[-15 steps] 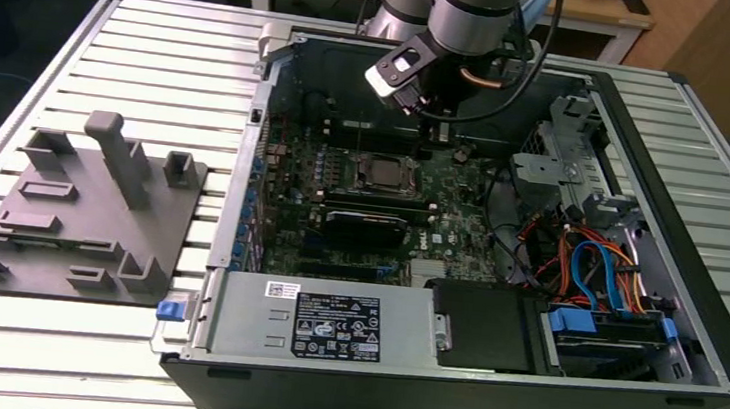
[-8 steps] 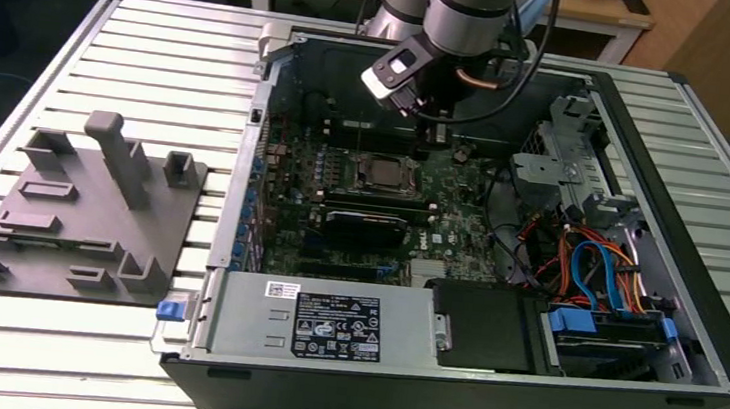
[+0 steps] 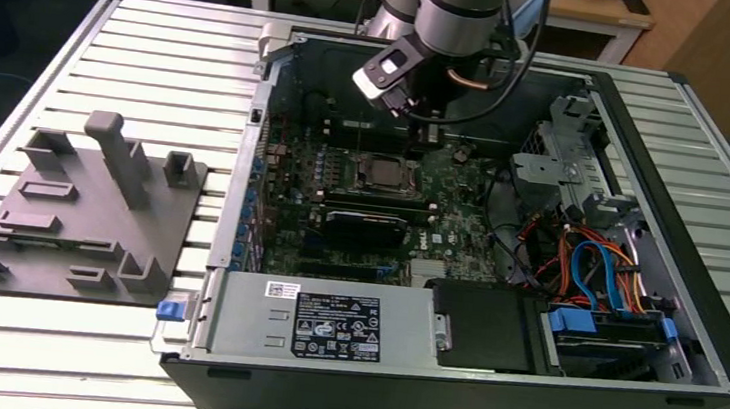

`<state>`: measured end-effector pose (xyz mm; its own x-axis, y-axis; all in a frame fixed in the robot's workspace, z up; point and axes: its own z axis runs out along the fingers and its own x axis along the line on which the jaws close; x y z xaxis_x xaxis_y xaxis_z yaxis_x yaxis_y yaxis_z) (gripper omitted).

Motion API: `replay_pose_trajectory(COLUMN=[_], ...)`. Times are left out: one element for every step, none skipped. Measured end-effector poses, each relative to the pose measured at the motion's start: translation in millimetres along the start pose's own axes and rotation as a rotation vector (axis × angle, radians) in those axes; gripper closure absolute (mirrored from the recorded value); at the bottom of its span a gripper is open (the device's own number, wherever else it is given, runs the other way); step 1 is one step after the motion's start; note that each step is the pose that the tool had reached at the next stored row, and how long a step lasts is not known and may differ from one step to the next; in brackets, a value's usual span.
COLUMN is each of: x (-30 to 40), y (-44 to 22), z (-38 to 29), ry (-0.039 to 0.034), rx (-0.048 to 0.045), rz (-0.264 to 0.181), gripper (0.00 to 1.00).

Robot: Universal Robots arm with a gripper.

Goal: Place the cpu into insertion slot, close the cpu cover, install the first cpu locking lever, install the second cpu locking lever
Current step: 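Close the cpu cover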

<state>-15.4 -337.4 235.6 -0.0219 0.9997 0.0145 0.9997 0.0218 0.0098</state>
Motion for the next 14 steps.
replay_pose_trajectory(x=[0.0, 0.0, 0.0, 0.0, 0.0, 0.0, 0.0, 0.0, 0.0, 0.0, 0.0, 0.0, 0.0, 0.0], y=[-0.5, -1.0, -1.2, -1.2, -1.2, -1.2, -1.3, -1.3, -1.3, -1.3, -1.3, -1.4, -1.4, -1.4], z=[0.1, 0.2, 0.3, 0.4, 0.4, 0.4, 0.4, 0.5, 0.5, 0.5, 0.5, 0.7, 1.0, 1.0], ry=[-0.0002, -0.0003, -0.0003, -0.0002, -0.0002, -0.0001, -0.0002, -0.0001, -0.0001, -0.0001, -0.0001, -0.0001, -0.0001, -0.0001], rx=[0.0001, 0.0001, 0.0001, 0.0001, 0.0001, 0.0000, 0.0001, 0.0000, 0.0000, 0.0000, 0.0000, 0.0000, 0.0000, 0.0000], rz=[0.000, 0.000, 0.000, 0.000, 0.000, 0.000, 0.000, 0.000, 0.000, 0.000, 0.000, 0.000, 0.000, 0.000], gripper=[0.90, 0.90, 0.90, 0.90, 0.90, 0.90, 0.90, 0.90, 0.90, 0.90, 0.90, 0.90, 0.90, 0.90])
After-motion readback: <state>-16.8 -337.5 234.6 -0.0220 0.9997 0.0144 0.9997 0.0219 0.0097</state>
